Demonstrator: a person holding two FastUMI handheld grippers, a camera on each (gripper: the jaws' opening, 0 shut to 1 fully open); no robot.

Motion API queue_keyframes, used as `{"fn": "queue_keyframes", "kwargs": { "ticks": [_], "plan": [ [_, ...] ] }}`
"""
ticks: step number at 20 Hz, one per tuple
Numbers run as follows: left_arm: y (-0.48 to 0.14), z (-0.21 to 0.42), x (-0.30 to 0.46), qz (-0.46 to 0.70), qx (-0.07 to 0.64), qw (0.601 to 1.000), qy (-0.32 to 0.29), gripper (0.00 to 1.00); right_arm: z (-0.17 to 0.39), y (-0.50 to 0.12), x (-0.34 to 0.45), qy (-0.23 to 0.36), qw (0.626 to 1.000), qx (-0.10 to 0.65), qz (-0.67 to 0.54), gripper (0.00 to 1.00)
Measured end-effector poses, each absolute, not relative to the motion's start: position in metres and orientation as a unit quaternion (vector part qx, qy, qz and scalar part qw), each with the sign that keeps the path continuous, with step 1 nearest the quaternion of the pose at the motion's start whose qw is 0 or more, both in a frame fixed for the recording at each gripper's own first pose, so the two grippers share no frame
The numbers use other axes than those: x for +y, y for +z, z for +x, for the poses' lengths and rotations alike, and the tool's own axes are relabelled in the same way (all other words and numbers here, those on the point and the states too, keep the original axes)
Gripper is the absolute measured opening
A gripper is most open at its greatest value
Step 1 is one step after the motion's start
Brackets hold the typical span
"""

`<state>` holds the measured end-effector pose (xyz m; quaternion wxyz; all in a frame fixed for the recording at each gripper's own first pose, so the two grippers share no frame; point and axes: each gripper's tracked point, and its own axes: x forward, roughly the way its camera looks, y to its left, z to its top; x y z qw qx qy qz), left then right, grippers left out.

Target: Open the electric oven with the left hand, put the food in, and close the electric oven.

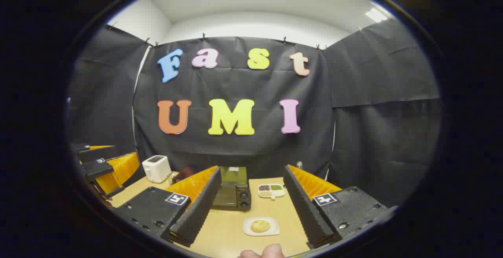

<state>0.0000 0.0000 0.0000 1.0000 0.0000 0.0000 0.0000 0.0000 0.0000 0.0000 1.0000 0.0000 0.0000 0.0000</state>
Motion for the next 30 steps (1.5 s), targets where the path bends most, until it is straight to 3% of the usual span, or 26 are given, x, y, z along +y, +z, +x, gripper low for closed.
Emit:
{"fn": "queue_keyframes", "kwargs": {
  "ticks": [1,2,3,21,30],
  "plan": [
    [0.003,0.001,-0.001,0.002,-0.002,1.0,-0.002,0.83,0.0,0.0,-0.001,-0.002,1.0,0.0,0.0,1.0],
    [0.005,0.002,-0.002,0.004,-0.003,1.0,-0.004,0.83,0.001,0.0,-0.002,-0.003,1.0,0.0,0.0,1.0],
    [0.005,0.004,-0.003,0.004,-0.004,1.0,-0.005,0.94,0.002,-0.001,-0.004,-0.004,1.0,0.001,0.001,1.0],
    [-0.004,0.012,-0.016,0.005,0.011,1.0,-0.015,0.94,0.011,-0.013,-0.021,-0.018,1.0,0.012,0.005,1.0],
    [-0.03,0.073,-0.025,-0.012,0.052,0.999,-0.009,0.94,0.051,-0.026,-0.049,-0.016,1.0,0.026,0.005,1.0]
  ]
}}
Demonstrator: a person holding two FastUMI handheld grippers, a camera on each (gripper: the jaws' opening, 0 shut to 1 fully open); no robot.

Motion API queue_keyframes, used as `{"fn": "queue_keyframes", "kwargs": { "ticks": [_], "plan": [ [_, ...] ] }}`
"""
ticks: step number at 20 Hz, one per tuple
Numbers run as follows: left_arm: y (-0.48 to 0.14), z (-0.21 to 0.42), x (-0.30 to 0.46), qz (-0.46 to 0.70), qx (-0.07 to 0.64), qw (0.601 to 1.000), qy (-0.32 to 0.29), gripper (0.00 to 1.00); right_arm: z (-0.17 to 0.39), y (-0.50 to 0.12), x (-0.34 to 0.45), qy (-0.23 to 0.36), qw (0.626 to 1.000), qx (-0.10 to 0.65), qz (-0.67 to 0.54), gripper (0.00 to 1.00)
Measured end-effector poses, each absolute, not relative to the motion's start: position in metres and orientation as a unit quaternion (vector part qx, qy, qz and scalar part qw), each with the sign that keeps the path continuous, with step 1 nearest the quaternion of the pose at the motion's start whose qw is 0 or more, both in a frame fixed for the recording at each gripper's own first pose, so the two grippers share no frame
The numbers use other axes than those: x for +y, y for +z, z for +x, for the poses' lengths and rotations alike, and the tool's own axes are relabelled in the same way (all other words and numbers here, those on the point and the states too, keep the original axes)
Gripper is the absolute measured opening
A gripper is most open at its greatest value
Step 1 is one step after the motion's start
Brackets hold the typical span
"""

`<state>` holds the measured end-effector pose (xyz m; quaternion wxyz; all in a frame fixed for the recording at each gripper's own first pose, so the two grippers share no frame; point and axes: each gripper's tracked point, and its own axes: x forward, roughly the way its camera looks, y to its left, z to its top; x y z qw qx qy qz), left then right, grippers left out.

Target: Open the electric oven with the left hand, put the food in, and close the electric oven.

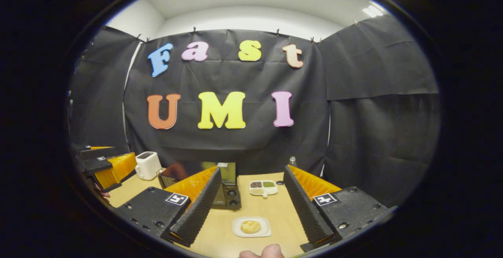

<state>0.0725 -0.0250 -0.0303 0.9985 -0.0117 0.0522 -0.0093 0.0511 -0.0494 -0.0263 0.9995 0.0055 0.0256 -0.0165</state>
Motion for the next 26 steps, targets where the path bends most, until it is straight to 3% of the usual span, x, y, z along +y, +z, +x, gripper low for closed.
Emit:
{"fn": "queue_keyframes", "kwargs": {
  "ticks": [6,13,22,23,24,25,26],
  "plan": [
    [-0.061,0.167,-0.04,-0.013,0.077,0.997,-0.007,0.94,0.1,-0.042,-0.087,-0.018,0.999,0.046,0.0,1.0],
    [-0.15,0.256,-0.054,-0.018,0.155,0.988,-0.01,0.94,0.152,-0.062,-0.117,-0.011,0.997,0.077,-0.014,1.0],
    [-0.228,0.282,-0.055,-0.02,0.225,0.974,0.003,0.94,0.165,-0.082,-0.127,-0.01,0.994,0.109,-0.027,1.0],
    [-0.231,0.281,-0.048,-0.008,0.22,0.975,0.013,0.84,0.164,-0.083,-0.128,-0.01,0.993,0.11,-0.026,1.0],
    [-0.231,0.284,-0.045,-0.001,0.209,0.978,0.007,0.98,0.164,-0.082,-0.127,-0.01,0.993,0.111,-0.026,1.0],
    [-0.232,0.282,-0.047,-0.008,0.217,0.976,0.007,0.99,0.162,-0.082,-0.127,-0.01,0.993,0.111,-0.025,1.0],
    [-0.231,0.279,-0.048,-0.013,0.221,0.975,0.006,0.93,0.161,-0.081,-0.126,-0.009,0.993,0.111,-0.025,1.0]
  ]
}}
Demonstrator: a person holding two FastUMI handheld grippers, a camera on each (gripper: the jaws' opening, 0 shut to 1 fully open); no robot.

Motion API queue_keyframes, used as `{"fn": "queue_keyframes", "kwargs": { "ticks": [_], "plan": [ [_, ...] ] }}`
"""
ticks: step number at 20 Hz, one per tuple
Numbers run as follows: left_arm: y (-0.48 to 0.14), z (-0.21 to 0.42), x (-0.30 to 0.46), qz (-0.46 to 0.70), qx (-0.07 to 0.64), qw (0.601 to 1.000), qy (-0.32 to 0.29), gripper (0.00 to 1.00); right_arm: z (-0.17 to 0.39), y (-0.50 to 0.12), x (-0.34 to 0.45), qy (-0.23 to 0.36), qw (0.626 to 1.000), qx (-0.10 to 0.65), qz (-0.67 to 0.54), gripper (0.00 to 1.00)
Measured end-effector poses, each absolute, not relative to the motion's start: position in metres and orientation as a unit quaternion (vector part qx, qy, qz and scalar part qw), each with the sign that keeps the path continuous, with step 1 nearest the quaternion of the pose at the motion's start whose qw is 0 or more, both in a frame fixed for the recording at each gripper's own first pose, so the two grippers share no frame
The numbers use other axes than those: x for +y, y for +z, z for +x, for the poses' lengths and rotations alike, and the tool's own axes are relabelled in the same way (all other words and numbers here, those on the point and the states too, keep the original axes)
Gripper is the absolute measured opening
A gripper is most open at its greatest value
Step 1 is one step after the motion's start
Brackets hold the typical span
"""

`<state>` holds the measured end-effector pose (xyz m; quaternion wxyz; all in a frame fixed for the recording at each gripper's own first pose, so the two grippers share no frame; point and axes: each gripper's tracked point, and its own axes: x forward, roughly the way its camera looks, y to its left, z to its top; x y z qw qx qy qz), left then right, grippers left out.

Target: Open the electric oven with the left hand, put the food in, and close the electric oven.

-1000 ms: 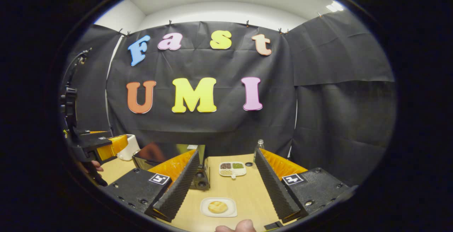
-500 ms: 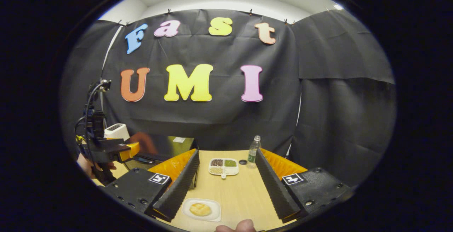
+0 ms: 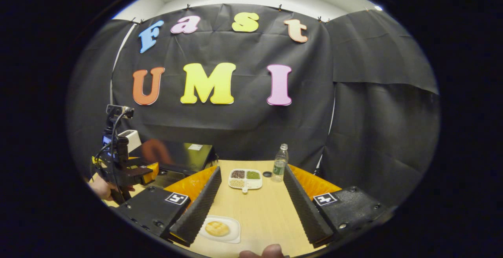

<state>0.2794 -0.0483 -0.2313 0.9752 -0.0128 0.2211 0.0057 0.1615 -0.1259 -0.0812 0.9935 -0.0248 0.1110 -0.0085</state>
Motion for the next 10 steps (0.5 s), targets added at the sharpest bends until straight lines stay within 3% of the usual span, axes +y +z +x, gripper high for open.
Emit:
{"fn": "queue_keyframes", "kwargs": {
  "ticks": [1,10],
  "plan": [
    [-0.236,0.273,-0.048,-0.015,0.233,0.972,0.005,1.0,0.16,-0.082,-0.125,-0.008,0.993,0.111,-0.023,1.0],
    [-0.276,0.167,-0.051,-0.029,0.298,0.954,-0.006,0.99,0.123,-0.081,-0.099,-0.003,0.993,0.113,-0.021,1.0]
  ]
}}
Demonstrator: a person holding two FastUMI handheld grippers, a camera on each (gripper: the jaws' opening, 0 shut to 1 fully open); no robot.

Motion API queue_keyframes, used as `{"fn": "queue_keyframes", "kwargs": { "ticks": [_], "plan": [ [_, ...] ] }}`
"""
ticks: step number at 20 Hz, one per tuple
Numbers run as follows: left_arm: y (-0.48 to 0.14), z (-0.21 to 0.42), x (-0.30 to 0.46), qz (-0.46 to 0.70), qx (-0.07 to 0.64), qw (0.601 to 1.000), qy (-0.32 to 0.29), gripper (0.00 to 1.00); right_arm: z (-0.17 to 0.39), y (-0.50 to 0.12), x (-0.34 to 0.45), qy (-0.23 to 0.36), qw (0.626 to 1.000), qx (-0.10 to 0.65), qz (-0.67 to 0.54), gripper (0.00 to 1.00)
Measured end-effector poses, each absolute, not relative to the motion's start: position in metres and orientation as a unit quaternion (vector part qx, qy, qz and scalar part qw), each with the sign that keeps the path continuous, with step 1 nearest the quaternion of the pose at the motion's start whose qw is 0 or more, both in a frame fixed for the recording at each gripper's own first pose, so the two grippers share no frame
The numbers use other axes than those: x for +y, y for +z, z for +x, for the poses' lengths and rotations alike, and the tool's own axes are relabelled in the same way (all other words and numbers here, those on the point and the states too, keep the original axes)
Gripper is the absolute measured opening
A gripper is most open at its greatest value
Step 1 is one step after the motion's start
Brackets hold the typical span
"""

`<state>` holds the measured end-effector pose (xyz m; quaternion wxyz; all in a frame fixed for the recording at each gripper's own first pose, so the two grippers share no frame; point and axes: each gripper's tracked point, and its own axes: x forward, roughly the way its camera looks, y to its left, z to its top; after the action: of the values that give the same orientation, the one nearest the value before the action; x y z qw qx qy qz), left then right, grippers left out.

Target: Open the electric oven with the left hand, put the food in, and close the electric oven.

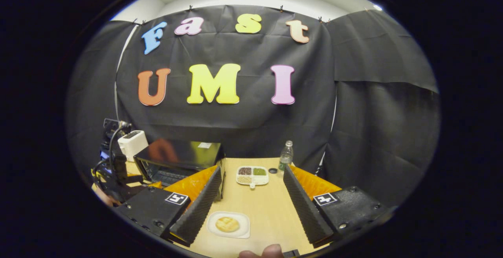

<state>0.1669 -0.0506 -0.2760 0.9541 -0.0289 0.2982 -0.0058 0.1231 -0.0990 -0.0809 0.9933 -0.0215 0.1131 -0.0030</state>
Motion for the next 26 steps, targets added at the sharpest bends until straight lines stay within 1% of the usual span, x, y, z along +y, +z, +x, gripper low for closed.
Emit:
{"fn": "queue_keyframes", "kwargs": {
  "ticks": [4,6,8,9,10,11,14,16,17,18,19,20,21,22,23,24,25,26],
  "plan": [
    [-0.312,0.132,-0.052,-0.033,0.326,0.945,-0.016,0.99,0.107,-0.083,-0.097,-0.01,0.993,0.117,-0.026,1.0],
    [-0.338,0.115,-0.049,-0.033,0.351,0.936,-0.016,0.97,0.099,-0.089,-0.098,-0.015,0.992,0.124,-0.03,1.0],
    [-0.361,0.107,-0.048,-0.038,0.36,0.932,-0.019,0.96,0.09,-0.096,-0.1,-0.019,0.99,0.133,-0.033,1.0],
    [-0.374,0.105,-0.049,-0.04,0.37,0.928,-0.022,0.87,0.088,-0.102,-0.1,-0.021,0.989,0.139,-0.034,1.0],
    [-0.387,0.102,-0.048,-0.04,0.384,0.922,-0.024,1.0,0.084,-0.107,-0.1,-0.022,0.989,0.146,-0.034,1.0],
    [-0.395,0.099,-0.046,-0.039,0.394,0.918,-0.022,0.93,0.081,-0.112,-0.1,-0.022,0.987,0.153,-0.035,1.0],
    [-0.397,0.098,-0.047,-0.034,0.388,0.921,-0.024,0.93,0.073,-0.124,-0.102,-0.025,0.984,0.171,-0.036,1.0],
    [-0.405,0.092,-0.045,-0.05,0.402,0.914,-0.018,0.93,0.069,-0.132,-0.102,-0.027,0.983,0.18,-0.036,1.0],
    [-0.403,0.096,-0.046,-0.054,0.396,0.916,-0.017,0.94,0.067,-0.137,-0.102,-0.026,0.982,0.185,-0.036,1.0],
    [-0.402,0.096,-0.046,-0.052,0.397,0.916,-0.018,0.84,0.065,-0.14,-0.1,-0.025,0.981,0.189,-0.036,1.0],
    [-0.397,0.095,-0.046,-0.046,0.393,0.918,-0.019,0.94,0.063,-0.145,-0.1,-0.022,0.98,0.194,-0.036,1.0],
    [-0.392,0.095,-0.045,-0.042,0.39,0.92,-0.019,1.0,0.062,-0.149,-0.098,-0.019,0.98,0.197,-0.034,1.0],
    [-0.389,0.094,-0.043,-0.04,0.387,0.921,-0.017,0.92,0.063,-0.155,-0.097,-0.015,0.979,0.201,-0.032,1.0],
    [-0.383,0.094,-0.039,-0.039,0.382,0.923,-0.016,0.92,0.063,-0.162,-0.095,-0.011,0.978,0.206,-0.031,1.0],
    [-0.375,0.093,-0.035,-0.041,0.377,0.925,-0.013,0.82,0.063,-0.171,-0.093,-0.006,0.976,0.214,-0.029,1.0],
    [-0.368,0.091,-0.032,-0.044,0.372,0.927,-0.011,0.82,0.064,-0.18,-0.09,0.002,0.975,0.22,-0.025,1.0],
    [-0.358,0.089,-0.032,-0.047,0.365,0.93,-0.011,0.92,0.065,-0.19,-0.085,0.012,0.973,0.229,-0.02,1.0],
    [-0.346,0.086,-0.029,-0.05,0.355,0.934,-0.009,0.82,0.067,-0.2,-0.08,0.023,0.971,0.238,-0.014,1.0]
  ]
}}
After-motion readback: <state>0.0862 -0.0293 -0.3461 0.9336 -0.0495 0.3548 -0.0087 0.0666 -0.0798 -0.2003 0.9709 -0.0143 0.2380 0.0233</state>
